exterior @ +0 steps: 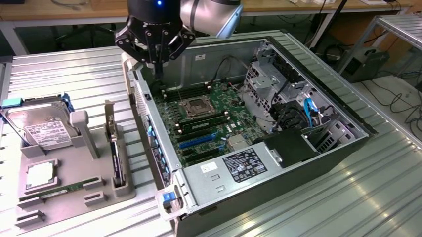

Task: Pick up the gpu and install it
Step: 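Reach for the gpu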

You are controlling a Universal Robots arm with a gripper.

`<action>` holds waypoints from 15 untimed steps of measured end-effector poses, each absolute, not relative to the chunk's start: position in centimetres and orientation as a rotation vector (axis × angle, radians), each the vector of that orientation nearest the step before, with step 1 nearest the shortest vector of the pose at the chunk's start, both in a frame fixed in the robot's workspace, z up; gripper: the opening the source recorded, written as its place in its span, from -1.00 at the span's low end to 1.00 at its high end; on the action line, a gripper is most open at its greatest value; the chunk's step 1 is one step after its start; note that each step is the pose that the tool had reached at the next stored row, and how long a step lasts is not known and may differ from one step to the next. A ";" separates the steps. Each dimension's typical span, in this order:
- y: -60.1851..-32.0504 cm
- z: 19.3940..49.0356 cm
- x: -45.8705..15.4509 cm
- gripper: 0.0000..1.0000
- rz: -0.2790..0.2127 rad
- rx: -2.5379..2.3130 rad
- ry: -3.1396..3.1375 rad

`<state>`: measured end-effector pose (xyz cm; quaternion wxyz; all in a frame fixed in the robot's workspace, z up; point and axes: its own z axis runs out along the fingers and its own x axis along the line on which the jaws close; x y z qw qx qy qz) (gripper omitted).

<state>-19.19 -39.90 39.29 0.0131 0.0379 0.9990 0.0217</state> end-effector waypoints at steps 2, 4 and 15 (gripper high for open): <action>-39.9 39.3 -19.5 -0.79 0.068 0.118 3.112; -39.9 39.3 -19.7 -0.79 0.068 0.118 3.112; -39.9 39.2 -20.9 -0.79 0.068 0.118 3.112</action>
